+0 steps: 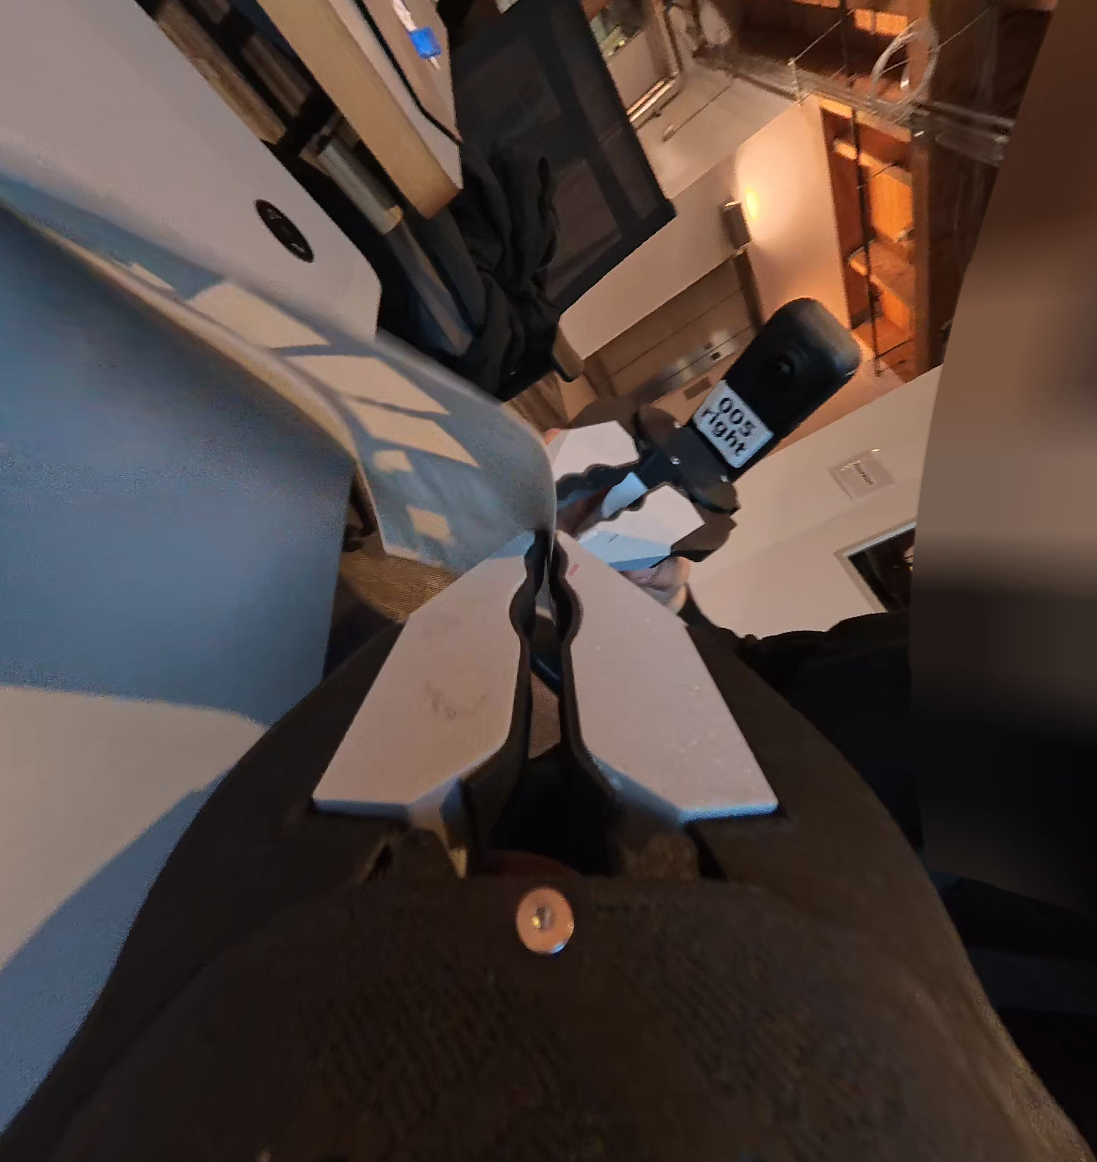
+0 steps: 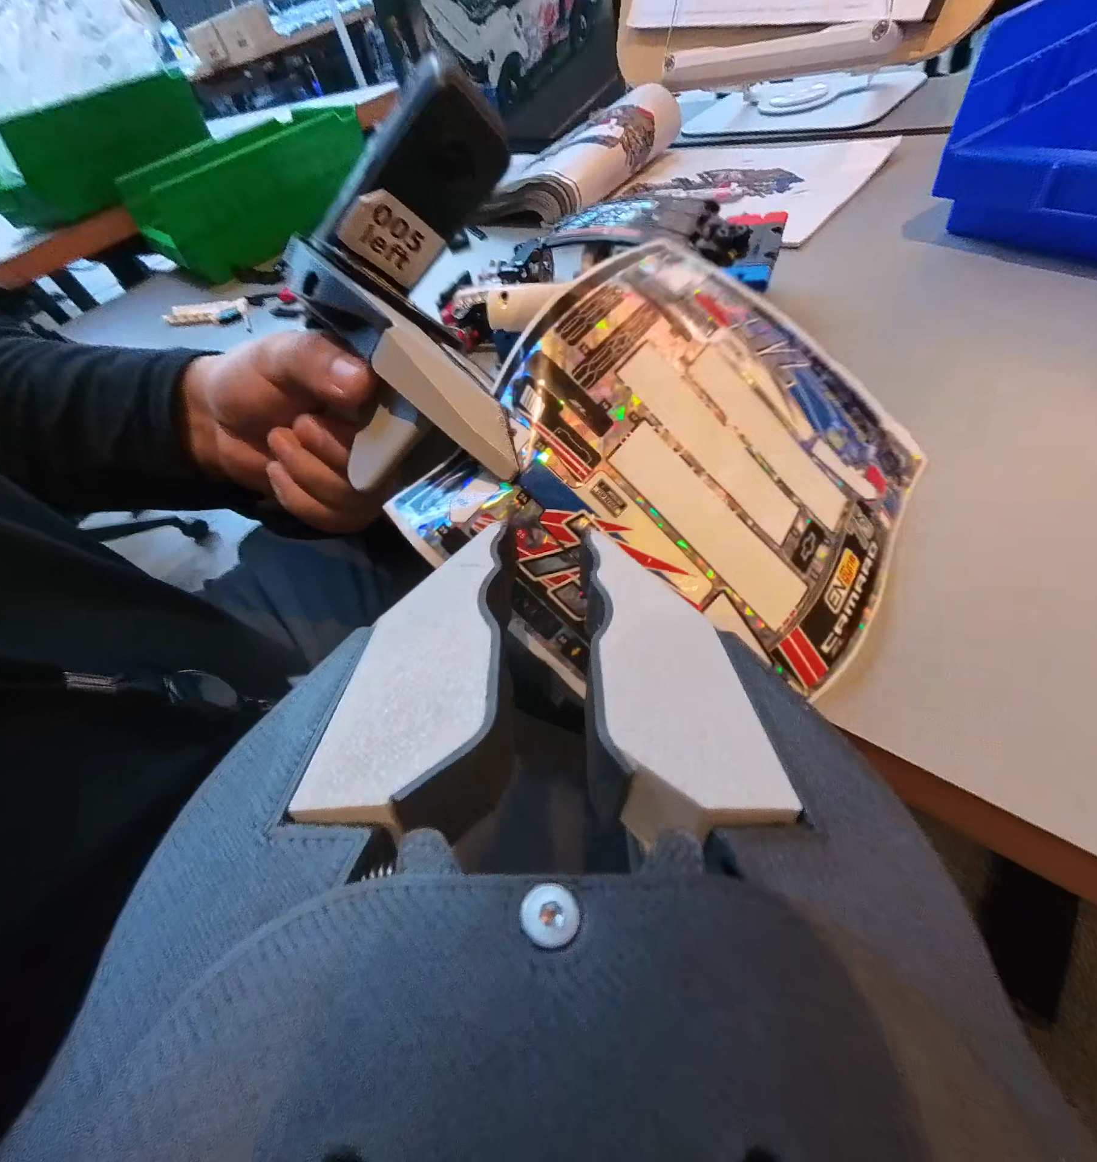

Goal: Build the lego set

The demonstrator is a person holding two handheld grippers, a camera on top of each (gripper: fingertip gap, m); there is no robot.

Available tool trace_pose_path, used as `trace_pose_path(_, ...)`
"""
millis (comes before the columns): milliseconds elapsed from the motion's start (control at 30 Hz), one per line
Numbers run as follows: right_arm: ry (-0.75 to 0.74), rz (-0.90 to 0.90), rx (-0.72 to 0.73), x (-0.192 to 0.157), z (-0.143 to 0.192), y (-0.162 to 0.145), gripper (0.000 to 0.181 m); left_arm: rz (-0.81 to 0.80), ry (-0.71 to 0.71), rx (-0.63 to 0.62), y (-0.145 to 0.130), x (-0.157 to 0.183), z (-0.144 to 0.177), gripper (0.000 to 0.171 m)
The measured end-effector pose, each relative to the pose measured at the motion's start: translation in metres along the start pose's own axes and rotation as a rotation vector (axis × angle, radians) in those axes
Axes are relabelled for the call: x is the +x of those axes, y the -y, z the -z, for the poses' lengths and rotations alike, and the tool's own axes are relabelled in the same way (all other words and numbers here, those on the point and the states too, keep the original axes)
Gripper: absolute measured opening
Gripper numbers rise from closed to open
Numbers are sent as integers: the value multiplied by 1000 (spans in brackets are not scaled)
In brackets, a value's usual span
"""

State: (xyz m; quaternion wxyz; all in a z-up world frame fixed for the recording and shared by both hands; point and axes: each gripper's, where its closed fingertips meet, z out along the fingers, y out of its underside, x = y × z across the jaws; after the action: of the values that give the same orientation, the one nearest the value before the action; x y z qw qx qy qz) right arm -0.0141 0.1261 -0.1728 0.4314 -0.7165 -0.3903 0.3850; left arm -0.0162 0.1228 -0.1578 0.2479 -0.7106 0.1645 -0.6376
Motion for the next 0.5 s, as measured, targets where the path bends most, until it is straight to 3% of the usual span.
trace_pose_path(133, 96, -73, 73, -9, 6, 11, 17, 64, -105, 29, 4, 11, -1, 0)
trace_pose_path(300, 221, -193, 136, -16, 11, 18, 10, 22, -117, 1, -2, 16, -7, 0)
trace_pose_path(500, 266, -234, 162, -18, 17, 23, 11, -6, -140, 15, 1, 23, -9, 0)
